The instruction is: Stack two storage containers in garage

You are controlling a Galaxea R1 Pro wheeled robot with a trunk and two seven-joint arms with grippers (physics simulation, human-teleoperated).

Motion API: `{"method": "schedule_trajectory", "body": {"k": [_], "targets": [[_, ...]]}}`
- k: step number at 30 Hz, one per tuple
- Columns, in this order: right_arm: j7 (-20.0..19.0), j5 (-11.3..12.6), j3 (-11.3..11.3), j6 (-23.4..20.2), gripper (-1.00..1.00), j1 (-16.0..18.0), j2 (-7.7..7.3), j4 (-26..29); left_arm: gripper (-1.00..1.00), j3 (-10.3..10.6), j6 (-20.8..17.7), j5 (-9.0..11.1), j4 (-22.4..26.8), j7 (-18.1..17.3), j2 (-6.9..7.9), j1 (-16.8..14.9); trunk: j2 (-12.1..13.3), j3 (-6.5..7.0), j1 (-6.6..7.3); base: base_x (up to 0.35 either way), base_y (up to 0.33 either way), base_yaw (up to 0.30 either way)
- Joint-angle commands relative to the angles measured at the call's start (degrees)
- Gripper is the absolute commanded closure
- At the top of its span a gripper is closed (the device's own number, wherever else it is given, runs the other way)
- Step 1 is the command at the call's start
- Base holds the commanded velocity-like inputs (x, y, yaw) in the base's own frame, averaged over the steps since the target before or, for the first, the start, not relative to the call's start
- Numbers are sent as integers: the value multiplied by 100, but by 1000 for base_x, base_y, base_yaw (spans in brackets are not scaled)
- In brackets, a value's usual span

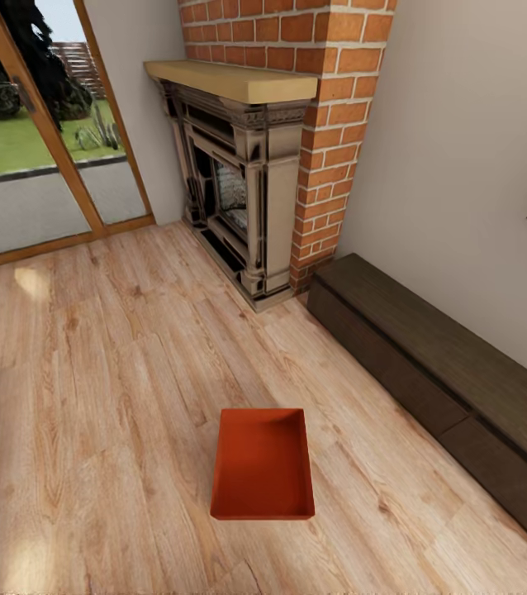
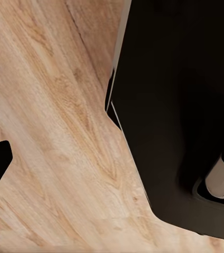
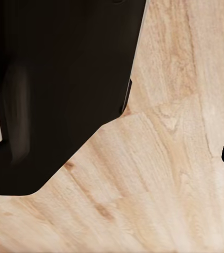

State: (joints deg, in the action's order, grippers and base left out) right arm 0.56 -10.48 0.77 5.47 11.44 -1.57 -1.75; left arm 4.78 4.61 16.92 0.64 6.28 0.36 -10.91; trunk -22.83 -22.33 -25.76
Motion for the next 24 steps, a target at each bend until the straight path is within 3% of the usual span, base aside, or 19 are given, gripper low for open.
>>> {"method": "schedule_trajectory", "body": {"k": [1,24], "targets": [[6,-42,11,33,-100,7,-1,-19,-100,49,15,49,-3,13,-1,-1,-9,-17,-2,0,0,0],[14,-42,11,46,-100,7,4,-19,-100,49,16,48,-3,13,-1,-5,-9,-227,-2,0,0,0]]}}
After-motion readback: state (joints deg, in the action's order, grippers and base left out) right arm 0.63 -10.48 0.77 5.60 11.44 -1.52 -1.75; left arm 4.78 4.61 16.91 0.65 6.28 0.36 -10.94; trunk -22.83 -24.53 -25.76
